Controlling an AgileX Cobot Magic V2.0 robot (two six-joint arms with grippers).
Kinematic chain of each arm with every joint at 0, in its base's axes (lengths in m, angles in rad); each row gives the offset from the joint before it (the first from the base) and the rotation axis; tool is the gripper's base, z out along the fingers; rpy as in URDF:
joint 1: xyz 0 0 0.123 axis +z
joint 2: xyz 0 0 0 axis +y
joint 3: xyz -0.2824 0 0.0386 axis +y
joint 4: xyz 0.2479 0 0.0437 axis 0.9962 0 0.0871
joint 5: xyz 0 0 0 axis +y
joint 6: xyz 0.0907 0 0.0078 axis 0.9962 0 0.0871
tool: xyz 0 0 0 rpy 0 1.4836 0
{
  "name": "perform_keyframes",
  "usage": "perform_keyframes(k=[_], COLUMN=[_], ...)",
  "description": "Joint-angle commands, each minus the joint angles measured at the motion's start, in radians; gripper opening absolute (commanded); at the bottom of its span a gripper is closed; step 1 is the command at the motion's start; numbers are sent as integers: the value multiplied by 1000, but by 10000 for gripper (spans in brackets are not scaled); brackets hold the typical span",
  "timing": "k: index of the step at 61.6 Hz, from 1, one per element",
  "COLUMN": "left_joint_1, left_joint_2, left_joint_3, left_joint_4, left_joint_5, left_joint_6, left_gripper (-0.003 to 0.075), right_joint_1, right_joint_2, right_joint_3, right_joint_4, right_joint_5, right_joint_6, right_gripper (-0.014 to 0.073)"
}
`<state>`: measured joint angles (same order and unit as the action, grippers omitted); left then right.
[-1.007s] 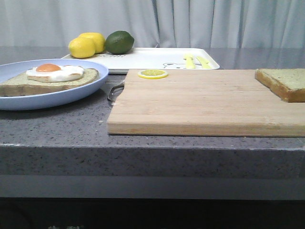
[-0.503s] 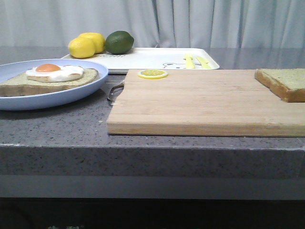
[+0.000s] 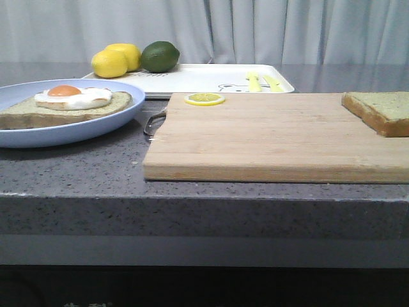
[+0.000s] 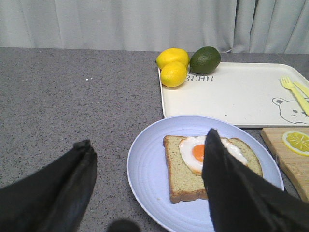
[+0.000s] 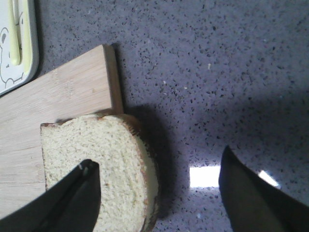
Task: Place bread and move sandwich to tray
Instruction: 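Grasp the bread slice edge with the right gripper and lift it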
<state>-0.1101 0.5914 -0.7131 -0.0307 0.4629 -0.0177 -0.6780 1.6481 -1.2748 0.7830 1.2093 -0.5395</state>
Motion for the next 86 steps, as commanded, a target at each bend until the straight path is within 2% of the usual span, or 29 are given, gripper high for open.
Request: perform_keyframes(k=[1, 19, 34, 46, 61, 66, 74, 79, 86], left_joint_1=[3, 3, 3, 3, 3, 3, 3, 3, 3], left_joint_2=[7, 7, 7, 7, 7, 7, 7, 7, 7], left_joint_3=[-29, -29, -29, -29, -29, -29, -29, -29, -29], left_joint_4=[-2, -2, -2, -2, -2, -2, -2, -2, -2], left_joint_5=[-80, -80, -80, -80, -80, -80, -80, -80, -80], left_joint_6=[-3, -3, -3, -3, -3, -3, -3, -3, -3], left_gripper=[470, 470, 470, 470, 470, 470, 470, 470, 470], right_joint_1=[22, 127, 162, 173, 190, 191, 191, 191, 191], right_joint_2=[-11, 67, 97, 97, 97, 97, 97, 97, 81], right_joint_3=[-34, -34, -34, -30, -30, -30, -30, -30, -30], right_joint_4=[58, 19, -5, -14, -20, -20, -20, -19, -12], right_joint_5=[130, 130, 132, 132, 133, 133, 133, 133, 133], right_joint_6=[-26, -30, -30, -29, -29, -29, -28, -25, -24], right_gripper=[496, 496, 495, 405, 382, 304, 122, 55, 6])
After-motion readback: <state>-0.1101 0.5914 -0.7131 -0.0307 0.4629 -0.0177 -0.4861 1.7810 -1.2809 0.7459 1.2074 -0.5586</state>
